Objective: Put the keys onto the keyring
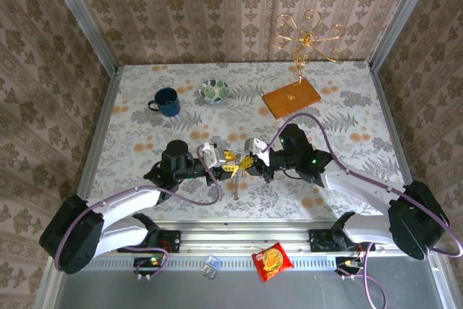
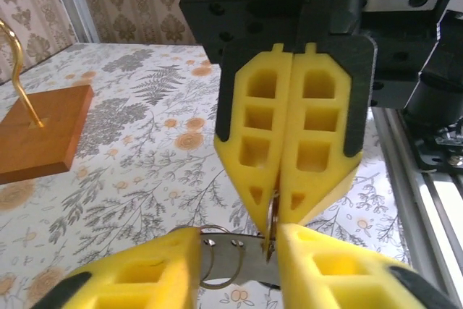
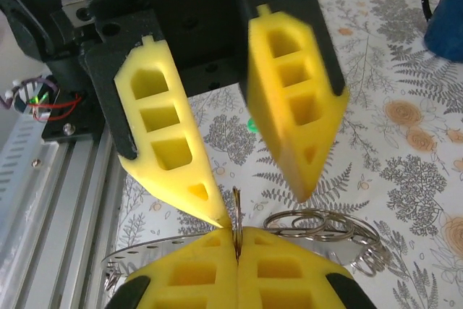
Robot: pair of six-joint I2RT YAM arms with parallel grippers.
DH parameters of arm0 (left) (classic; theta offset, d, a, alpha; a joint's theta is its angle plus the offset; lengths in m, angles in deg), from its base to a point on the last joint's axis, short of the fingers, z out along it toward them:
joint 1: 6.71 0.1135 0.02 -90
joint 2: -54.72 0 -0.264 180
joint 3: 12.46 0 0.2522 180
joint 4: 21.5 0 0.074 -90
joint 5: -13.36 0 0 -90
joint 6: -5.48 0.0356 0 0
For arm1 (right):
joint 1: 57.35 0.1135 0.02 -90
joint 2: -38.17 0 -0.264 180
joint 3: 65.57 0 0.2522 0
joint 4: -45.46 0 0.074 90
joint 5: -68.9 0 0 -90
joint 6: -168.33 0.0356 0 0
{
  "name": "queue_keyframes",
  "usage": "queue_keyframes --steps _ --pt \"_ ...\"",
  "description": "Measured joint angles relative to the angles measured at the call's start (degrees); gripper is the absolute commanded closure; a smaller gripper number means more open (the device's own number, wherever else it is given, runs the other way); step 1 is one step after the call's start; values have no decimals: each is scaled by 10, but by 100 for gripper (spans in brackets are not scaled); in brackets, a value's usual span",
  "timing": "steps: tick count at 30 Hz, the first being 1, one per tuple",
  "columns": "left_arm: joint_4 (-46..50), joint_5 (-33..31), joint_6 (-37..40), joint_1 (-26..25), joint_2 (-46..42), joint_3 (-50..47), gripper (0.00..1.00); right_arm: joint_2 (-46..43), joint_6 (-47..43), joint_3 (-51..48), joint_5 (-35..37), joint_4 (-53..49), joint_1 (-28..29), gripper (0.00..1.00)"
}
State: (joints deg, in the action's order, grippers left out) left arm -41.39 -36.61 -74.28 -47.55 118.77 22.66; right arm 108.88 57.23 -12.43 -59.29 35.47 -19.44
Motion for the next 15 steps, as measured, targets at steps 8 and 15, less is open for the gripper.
queue_keyframes --steps 8,15 --pt "72 -14 39 -1 -9 13 67 30 -91 101 24 -158 4 100" --pt "129 -14 76 -1 -11 47 71 43 -162 168 78 -269 24 100"
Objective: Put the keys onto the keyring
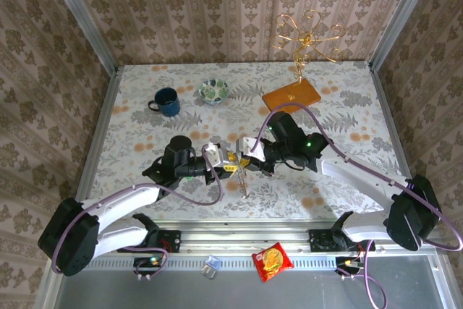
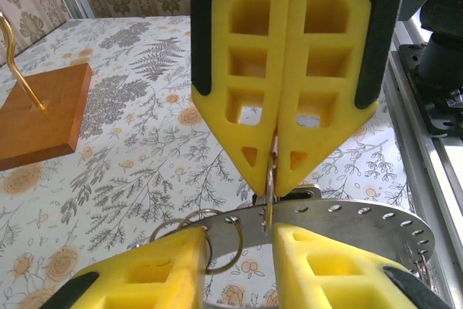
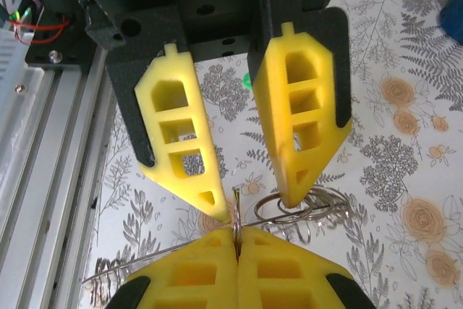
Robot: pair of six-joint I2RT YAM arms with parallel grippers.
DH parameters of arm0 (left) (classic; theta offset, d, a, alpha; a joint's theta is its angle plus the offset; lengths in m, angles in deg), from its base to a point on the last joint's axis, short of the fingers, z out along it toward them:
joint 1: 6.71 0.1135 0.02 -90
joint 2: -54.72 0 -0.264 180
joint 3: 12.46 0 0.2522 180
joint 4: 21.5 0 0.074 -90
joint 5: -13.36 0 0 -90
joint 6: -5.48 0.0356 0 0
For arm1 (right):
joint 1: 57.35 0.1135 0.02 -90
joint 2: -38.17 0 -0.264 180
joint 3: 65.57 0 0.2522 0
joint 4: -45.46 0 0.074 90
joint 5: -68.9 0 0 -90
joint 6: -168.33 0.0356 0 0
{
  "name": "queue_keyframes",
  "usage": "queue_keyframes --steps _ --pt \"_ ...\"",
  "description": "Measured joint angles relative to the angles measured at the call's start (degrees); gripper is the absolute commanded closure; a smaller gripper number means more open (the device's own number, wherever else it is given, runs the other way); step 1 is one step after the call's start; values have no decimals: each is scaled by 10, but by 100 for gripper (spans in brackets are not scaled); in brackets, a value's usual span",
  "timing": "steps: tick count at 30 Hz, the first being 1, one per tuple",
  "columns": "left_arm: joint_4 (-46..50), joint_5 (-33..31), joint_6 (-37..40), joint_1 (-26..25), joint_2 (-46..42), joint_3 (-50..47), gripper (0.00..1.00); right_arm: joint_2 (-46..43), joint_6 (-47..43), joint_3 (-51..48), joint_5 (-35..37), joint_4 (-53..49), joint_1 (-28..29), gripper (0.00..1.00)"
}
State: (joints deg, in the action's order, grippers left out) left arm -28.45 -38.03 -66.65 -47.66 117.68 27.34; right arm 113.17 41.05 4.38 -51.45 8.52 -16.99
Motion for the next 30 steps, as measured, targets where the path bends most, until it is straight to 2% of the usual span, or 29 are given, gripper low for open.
queue_keyframes --steps 10,12,14,15,18,19,24,30 --pt "23 15 11 -3 0 15 80 18 -39 38 45 -54 26 100" --pt "24 18 11 -3 1 15 88 19 -42 39 48 -56 28 100" --pt "27 24 13 -4 1 15 100 19 -44 39 50 -56 28 100" --pt "28 25 16 -6 1 15 100 19 -43 39 51 -56 28 97" --pt "30 27 13 -6 1 16 100 8 -21 22 40 -31 19 76" --pt "30 27 13 -6 1 16 100 -2 -9 8 28 -14 12 72" --pt "5 25 5 -6 0 9 100 -76 74 -72 -19 63 -43 67" --pt "-28 25 -12 -6 0 -6 100 -92 144 -118 -46 120 -47 68"
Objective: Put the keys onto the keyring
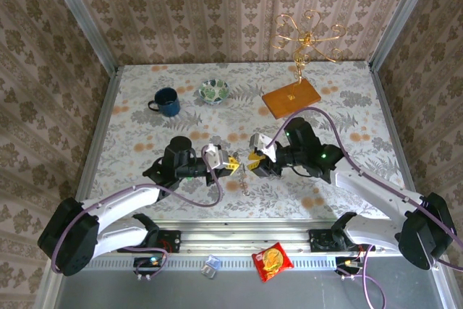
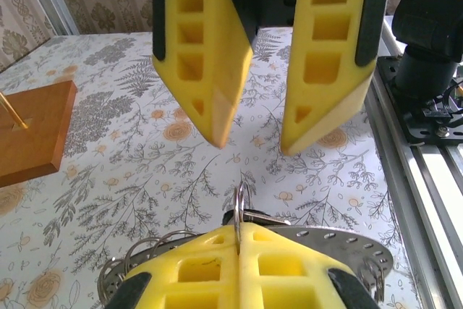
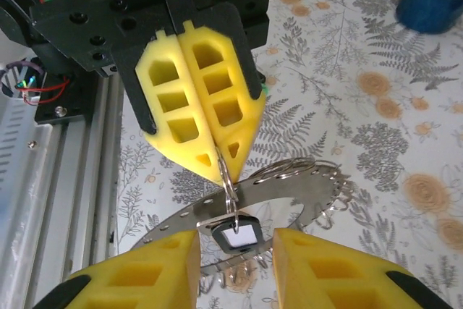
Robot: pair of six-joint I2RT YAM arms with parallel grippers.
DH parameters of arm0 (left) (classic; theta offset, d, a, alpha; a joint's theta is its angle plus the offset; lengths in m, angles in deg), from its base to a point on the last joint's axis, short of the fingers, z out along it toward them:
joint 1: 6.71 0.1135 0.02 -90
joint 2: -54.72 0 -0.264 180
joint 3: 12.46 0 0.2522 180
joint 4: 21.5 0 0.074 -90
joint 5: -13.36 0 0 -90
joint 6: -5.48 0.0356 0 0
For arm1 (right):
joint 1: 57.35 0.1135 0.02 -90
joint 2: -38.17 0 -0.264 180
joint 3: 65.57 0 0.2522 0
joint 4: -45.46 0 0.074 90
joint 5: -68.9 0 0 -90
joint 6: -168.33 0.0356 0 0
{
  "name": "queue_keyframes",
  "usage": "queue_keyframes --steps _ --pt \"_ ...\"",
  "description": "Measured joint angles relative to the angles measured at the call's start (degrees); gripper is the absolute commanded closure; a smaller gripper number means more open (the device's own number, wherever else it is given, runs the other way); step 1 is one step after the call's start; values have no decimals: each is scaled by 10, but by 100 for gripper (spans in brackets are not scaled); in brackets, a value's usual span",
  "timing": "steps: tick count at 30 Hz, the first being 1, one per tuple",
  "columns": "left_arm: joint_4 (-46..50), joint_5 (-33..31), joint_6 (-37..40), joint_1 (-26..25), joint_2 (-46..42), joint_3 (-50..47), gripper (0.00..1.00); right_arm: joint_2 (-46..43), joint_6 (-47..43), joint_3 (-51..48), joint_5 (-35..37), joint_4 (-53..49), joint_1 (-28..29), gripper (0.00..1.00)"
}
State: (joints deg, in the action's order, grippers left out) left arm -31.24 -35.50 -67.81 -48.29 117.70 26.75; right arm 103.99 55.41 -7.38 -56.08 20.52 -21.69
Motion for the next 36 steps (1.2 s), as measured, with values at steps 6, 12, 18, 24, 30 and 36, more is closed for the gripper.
queue_keyframes --steps 6,12,18,24,30,36 --pt "-16 0 -6 0 0 -4 100 8 29 -8 -4 33 2 72" --pt "-29 0 -11 0 0 -8 100 31 36 -8 -13 43 3 81" --pt "-37 -2 -17 0 0 -14 100 35 35 -8 -20 44 4 99" --pt "-41 -4 -17 0 0 -15 100 35 36 -8 -24 44 4 100" --pt "-58 -5 -22 0 3 -19 100 56 34 -4 -23 44 4 100" --pt "-73 -6 -22 0 10 -24 100 57 40 -8 -24 55 3 77"
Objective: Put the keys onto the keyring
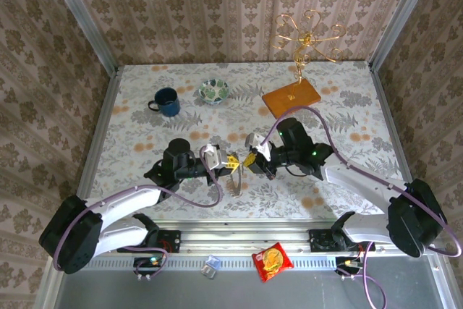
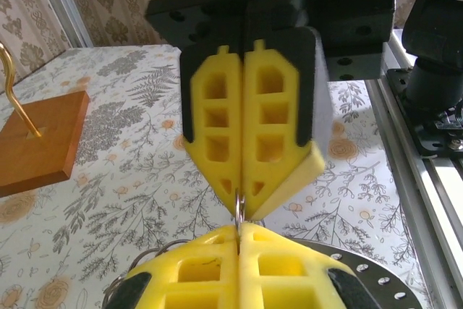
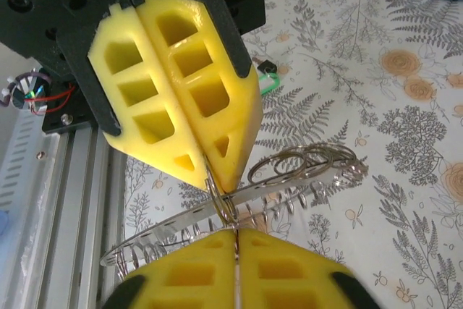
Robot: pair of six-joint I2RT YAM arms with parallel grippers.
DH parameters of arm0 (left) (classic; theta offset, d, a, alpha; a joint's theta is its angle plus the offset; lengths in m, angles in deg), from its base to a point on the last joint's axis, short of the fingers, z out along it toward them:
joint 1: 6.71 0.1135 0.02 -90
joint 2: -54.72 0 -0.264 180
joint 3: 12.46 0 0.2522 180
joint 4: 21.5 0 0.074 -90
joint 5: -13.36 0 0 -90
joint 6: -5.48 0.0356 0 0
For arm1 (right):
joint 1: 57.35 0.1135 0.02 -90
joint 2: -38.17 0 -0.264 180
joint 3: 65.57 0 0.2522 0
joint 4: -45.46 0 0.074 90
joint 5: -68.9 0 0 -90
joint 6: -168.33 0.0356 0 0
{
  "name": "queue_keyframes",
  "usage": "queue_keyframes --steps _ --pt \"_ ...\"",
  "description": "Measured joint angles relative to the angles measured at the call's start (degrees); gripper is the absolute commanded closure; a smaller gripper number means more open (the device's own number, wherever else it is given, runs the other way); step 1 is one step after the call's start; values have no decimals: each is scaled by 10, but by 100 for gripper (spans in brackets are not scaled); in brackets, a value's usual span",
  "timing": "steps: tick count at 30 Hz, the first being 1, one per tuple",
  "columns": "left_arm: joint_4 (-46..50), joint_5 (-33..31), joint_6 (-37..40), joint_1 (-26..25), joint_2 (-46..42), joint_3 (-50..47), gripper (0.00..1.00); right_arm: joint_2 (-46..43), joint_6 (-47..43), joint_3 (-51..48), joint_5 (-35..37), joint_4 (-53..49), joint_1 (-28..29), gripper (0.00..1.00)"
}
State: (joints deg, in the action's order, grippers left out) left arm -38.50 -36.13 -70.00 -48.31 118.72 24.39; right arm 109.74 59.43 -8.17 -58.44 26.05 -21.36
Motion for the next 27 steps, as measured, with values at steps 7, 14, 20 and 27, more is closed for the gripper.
queue_keyframes --steps 7,14,20,27 --pt "-23 0 -9 -2 0 -2 100 -33 -1 -25 -2 43 0 74" --pt "-54 0 -26 -4 11 -12 100 -31 2 -29 -5 69 0 79" --pt "-75 1 -42 -4 17 -15 100 -23 8 -29 -7 89 0 92" --pt "-83 -4 -54 -3 21 -20 82 -12 -16 -21 -13 73 -2 100"
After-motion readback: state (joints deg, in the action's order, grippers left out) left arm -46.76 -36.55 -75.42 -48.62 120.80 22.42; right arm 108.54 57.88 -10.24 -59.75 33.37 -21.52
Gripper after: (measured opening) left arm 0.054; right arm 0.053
